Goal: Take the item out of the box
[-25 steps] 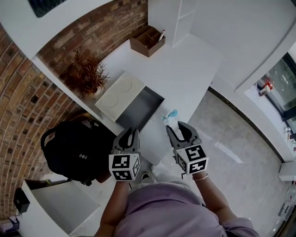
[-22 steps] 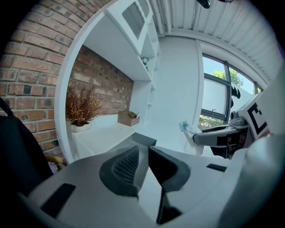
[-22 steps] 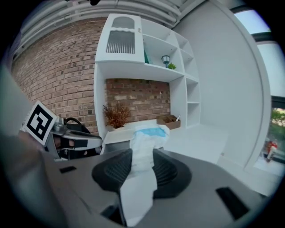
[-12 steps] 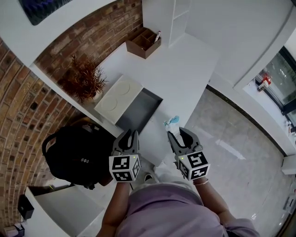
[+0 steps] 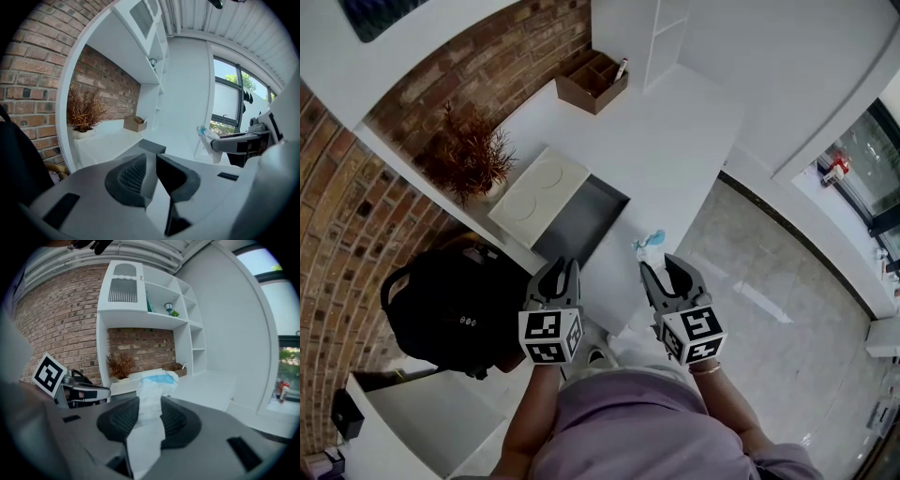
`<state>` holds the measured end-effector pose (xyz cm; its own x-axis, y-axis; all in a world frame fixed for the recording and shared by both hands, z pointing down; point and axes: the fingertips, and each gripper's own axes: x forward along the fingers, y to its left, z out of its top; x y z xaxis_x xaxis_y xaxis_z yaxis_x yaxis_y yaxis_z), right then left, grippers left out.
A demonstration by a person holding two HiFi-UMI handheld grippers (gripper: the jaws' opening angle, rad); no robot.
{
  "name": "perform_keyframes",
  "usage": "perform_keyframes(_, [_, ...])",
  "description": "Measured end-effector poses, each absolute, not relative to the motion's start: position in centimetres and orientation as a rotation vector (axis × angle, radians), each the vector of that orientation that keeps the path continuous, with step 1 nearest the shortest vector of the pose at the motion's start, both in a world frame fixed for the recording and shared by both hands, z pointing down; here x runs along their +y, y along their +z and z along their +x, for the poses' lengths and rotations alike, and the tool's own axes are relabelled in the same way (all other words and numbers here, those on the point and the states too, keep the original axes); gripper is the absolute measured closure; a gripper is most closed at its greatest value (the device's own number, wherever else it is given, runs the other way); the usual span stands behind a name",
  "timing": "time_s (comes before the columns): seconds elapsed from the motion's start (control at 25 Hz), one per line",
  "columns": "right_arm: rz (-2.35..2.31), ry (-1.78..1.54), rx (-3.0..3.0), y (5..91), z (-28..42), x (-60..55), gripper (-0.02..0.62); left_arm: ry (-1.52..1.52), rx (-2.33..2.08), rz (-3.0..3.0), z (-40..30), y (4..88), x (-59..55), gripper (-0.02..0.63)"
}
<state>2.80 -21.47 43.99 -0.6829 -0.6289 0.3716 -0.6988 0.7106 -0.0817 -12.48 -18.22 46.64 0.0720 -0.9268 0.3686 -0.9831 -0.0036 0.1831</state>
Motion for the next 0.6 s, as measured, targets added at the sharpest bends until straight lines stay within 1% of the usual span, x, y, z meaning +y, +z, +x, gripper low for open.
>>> perform_keyframes(0.6, [1.002, 0.352, -2.628, 44.27, 1.79, -22.37, 0.451, 0.207, -1.910, 1.951, -13.28, 46.91, -19.29, 0.551])
